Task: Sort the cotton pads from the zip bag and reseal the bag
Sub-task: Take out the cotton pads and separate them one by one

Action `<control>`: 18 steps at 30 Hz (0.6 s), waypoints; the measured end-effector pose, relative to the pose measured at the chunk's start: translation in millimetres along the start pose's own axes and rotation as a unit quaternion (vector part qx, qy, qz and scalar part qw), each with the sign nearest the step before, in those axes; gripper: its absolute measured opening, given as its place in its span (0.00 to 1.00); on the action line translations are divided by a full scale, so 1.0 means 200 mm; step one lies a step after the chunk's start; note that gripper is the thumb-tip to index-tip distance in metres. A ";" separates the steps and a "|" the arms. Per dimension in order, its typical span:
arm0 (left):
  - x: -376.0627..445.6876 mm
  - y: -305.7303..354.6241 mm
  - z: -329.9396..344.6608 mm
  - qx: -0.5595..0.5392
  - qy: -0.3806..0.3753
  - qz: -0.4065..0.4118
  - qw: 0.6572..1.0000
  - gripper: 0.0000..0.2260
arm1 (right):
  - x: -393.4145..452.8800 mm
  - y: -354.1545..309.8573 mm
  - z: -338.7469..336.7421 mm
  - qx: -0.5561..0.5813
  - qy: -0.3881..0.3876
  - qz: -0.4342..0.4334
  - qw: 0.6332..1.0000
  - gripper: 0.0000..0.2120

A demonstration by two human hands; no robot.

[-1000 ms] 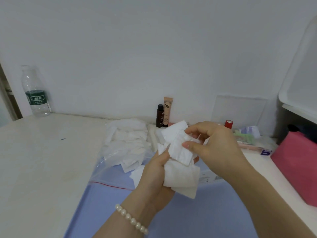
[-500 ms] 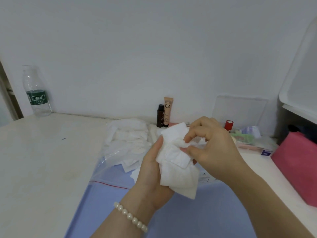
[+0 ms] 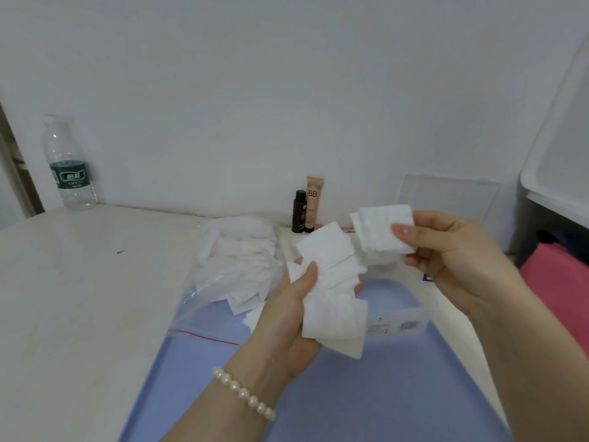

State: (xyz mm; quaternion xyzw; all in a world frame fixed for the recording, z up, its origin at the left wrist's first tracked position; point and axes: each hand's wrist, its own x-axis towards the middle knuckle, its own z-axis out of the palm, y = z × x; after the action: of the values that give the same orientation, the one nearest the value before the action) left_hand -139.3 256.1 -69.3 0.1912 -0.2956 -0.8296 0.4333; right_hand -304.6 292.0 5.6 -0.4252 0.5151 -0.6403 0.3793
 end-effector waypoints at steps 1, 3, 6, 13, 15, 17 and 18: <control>0.00 0.00 0.00 0.009 -0.009 0.000 1.000 0.14 | 0.00 0.01 0.01 -0.001 -0.009 0.005 1.000 0.14; 0.00 -0.01 0.01 0.028 -0.023 0.004 0.999 0.15 | -0.01 0.02 0.03 -0.020 -0.034 0.005 0.999 0.13; -0.01 -0.02 0.03 0.051 -0.054 0.031 0.997 0.15 | -0.01 0.05 0.08 -0.065 -0.043 -0.008 0.997 0.11; -0.03 -0.02 0.06 0.041 -0.092 0.022 0.995 0.14 | -0.01 0.10 0.12 -0.106 0.005 -0.023 0.994 0.06; -0.03 -0.02 0.05 0.038 -0.087 0.012 0.995 0.14 | -0.01 0.10 0.12 -0.112 0.015 -0.027 0.993 0.07; -0.03 -0.02 0.05 0.035 -0.087 0.001 0.996 0.15 | -0.01 0.10 0.12 -0.124 0.022 -0.035 0.991 0.07; -0.03 -0.02 0.05 0.034 -0.087 -0.004 0.996 0.15 | -0.01 0.11 0.13 -0.131 0.026 -0.040 0.990 0.07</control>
State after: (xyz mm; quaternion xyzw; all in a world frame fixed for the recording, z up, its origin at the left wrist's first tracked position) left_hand -143.4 265.5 -64.5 0.1340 -0.3592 -0.8345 0.3959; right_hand -278.9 281.8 -13.0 -0.4746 0.5871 -0.5927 0.2806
